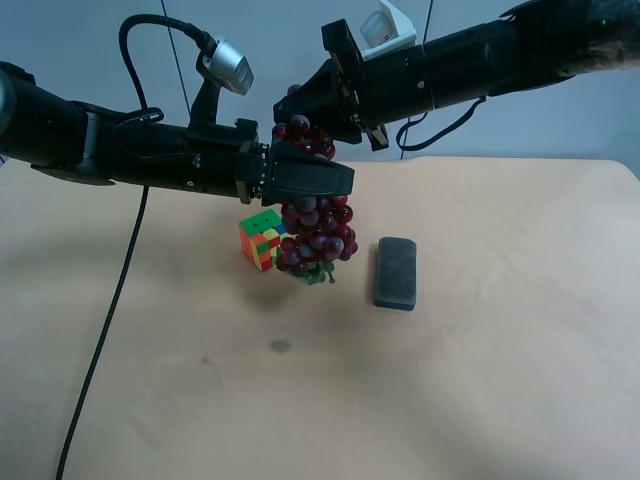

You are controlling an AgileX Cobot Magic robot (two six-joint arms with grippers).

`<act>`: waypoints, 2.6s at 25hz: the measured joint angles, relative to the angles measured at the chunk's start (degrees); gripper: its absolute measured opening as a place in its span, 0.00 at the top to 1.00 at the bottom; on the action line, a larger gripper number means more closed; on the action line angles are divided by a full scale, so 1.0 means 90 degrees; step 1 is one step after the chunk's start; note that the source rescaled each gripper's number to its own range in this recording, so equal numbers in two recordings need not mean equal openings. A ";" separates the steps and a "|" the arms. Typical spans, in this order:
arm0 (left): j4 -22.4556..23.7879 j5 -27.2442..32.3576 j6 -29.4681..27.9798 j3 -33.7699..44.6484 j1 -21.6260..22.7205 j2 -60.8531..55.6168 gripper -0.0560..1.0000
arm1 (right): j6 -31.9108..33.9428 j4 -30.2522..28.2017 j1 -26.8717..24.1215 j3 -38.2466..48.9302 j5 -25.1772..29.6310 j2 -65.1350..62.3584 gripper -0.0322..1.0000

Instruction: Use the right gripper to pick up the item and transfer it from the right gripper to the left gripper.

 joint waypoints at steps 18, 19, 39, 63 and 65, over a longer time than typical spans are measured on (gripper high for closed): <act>-0.0006 0.0147 -0.0120 0.0000 0.0000 0.0000 0.81 | -0.0052 0.0206 0.0007 0.0000 0.0089 0.0000 0.97; -0.0006 0.0201 -0.0120 0.0000 0.0000 0.0000 0.91 | -0.0052 0.0206 0.0007 0.0000 0.0100 0.0000 0.97; 0.0062 0.0425 -0.0120 0.0000 0.0000 0.0005 0.94 | -0.0071 -0.0023 0.0007 0.0000 0.0145 0.0000 0.31; 0.0062 0.0431 -0.0216 0.0000 0.0000 0.0005 0.94 | 0.1900 -0.4882 0.0007 -0.0001 -0.0483 -0.2264 0.00; 0.0062 0.0431 -0.0249 0.0000 0.0000 0.0005 0.94 | 0.2470 -0.5815 0.0007 -0.0001 -0.0517 -0.2624 0.00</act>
